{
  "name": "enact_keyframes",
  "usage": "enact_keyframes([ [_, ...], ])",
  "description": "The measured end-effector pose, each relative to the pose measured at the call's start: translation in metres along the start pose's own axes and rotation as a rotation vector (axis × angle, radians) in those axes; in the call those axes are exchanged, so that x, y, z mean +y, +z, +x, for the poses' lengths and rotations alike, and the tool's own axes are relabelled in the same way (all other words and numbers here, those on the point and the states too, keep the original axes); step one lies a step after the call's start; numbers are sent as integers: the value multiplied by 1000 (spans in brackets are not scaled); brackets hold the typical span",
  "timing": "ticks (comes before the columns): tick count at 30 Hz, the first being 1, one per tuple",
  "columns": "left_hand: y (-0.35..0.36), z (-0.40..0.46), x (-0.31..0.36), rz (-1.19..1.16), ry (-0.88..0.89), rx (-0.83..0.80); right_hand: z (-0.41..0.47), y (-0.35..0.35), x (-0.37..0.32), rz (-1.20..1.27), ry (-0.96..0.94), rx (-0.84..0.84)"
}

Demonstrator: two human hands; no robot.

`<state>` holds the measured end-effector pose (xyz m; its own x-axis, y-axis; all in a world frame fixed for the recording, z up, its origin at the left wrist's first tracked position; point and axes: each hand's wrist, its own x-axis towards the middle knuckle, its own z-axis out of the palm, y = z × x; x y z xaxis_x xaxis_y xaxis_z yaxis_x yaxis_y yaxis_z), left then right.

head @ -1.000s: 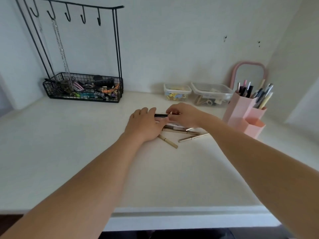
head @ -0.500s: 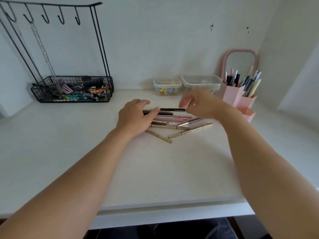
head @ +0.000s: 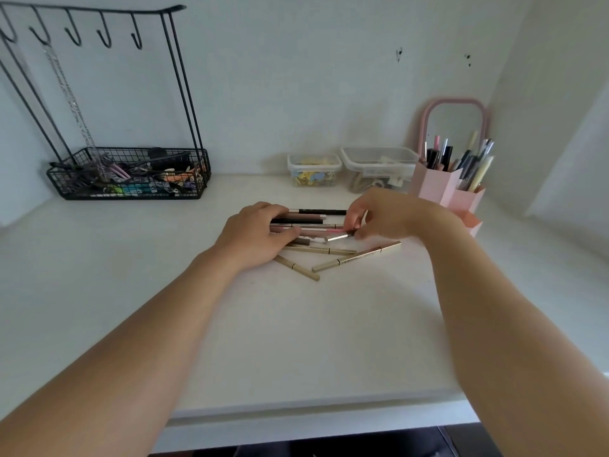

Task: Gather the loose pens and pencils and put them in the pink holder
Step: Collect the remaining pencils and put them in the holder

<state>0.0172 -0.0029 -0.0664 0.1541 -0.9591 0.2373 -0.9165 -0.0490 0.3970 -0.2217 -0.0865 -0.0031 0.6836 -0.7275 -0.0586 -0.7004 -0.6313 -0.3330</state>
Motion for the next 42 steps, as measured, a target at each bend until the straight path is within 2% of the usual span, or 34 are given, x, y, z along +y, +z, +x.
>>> enact_keyframes([
  [3, -1, -1, 1, -48, 2, 34, 7, -5, 4, 180, -55, 138],
  [6, -7, -4, 9, -229, 71, 245, 16, -1, -8, 578, -117, 344],
  [8, -10, -7, 14, -359, 172, 324, 20, 7, -25, 847, -204, 356],
  [12, -4, -9, 23, -485, 231, 240, 23, 23, -56, 1174, -282, 319],
  [18, 1, -5, 21, -454, 225, 280, 28, 30, -49, 1135, -229, 285],
  [20, 0, -4, 19, -460, 202, 327, 33, 29, -36, 922, -137, 406],
  [22, 0, -2, 17, -469, 189, 365, 39, 30, -17, 528, -24, 518],
  [24, 1, 0, 16, -475, 167, 367, 42, 33, -3, 193, 71, 446],
  [27, 1, 1, 14, -485, 126, 375, 46, 40, 6, 52, 154, 356],
  [35, 1, 6, 6, -565, 8, 430, 56, 39, 10, 121, 166, 440],
  [37, 2, 8, 5, -586, -2, 456, 53, 33, 5, 289, 164, 480],
  [39, 2, 10, 4, -629, -11, 487, 48, 27, -6, 603, 159, 485],
  [42, 1, 11, 3, -693, 8, 469, 39, 27, -31, 1017, 65, 335],
])
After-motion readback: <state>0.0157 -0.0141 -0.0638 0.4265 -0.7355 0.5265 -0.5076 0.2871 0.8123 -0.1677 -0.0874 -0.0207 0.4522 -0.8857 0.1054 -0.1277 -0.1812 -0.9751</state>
